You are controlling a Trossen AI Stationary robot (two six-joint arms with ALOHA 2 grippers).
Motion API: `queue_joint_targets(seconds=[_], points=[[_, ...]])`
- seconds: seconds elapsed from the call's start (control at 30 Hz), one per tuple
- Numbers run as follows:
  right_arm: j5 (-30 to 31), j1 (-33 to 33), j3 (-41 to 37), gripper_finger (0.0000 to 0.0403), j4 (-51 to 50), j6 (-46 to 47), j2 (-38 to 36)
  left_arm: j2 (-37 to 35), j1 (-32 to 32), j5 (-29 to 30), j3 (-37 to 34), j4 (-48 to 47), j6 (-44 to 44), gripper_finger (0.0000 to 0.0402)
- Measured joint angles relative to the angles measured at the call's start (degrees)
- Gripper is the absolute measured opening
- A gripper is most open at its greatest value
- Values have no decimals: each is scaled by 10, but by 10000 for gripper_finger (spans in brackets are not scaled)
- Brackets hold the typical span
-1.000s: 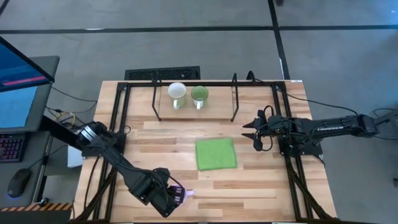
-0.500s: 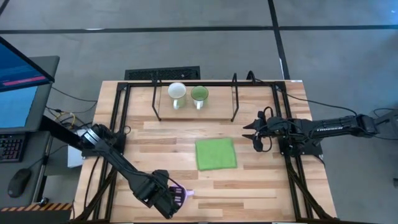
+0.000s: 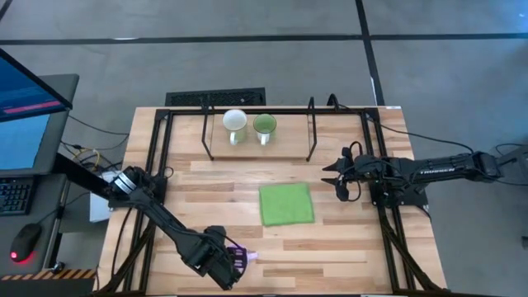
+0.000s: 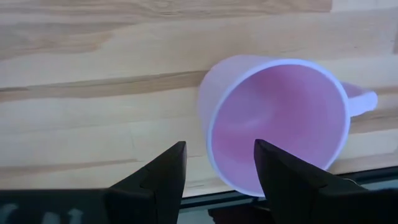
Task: Stack small to large cups/mugs on shelf
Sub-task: Put the purple mug on the shelf
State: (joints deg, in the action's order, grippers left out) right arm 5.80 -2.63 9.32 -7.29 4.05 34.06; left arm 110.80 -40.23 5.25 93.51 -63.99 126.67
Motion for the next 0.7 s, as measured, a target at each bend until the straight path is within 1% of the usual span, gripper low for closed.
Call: queue_joint_targets(seconds=[0.27,0.37,0.57,0.7], points=[[0,0,0,210,0,-5,0,14,3,-8,0,0,8,180],[0,0,0,210,0,-11,0,25,5,-12,2,14,-16,180],[0,0,0,210,0,-11,0,29,8,-16,2,1,-24,180],[0,0,0,210,0,-11,0,29,9,-15,2,16,-62,180]])
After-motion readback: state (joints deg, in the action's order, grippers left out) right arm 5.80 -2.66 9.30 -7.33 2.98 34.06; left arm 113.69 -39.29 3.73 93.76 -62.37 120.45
